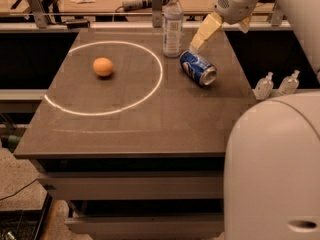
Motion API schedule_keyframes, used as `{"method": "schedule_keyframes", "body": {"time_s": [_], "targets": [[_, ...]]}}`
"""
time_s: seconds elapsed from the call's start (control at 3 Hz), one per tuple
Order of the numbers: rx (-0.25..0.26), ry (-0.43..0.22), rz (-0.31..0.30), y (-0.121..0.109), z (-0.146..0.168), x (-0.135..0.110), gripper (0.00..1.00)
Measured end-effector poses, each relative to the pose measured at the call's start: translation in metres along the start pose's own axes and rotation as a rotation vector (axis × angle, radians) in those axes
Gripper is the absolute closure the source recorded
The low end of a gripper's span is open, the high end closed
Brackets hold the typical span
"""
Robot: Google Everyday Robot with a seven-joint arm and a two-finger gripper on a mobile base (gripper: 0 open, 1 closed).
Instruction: Place pepsi can upright
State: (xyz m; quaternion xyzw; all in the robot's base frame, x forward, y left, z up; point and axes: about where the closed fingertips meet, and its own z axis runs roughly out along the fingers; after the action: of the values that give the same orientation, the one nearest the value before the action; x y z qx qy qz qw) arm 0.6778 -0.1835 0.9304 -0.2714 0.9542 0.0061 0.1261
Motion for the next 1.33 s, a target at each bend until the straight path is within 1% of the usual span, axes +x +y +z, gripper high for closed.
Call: {"method": "schedule_keyframes", "body": {"time_s": [0.33, 0.67, 1.0, 1.33], "targets": [[0.005, 0.005, -0.024, 0.014, 0.017, -0.028, 0.0], [-0.019, 0.019, -0.037, 0.027, 0.037, -0.042, 0.0], [-0.04, 0.047, -0.028, 0.033, 0.06, -0.041, 0.0], [-0.06, 0.085, -0.01, 0.033, 0.085, -0.032, 0.0]]}}
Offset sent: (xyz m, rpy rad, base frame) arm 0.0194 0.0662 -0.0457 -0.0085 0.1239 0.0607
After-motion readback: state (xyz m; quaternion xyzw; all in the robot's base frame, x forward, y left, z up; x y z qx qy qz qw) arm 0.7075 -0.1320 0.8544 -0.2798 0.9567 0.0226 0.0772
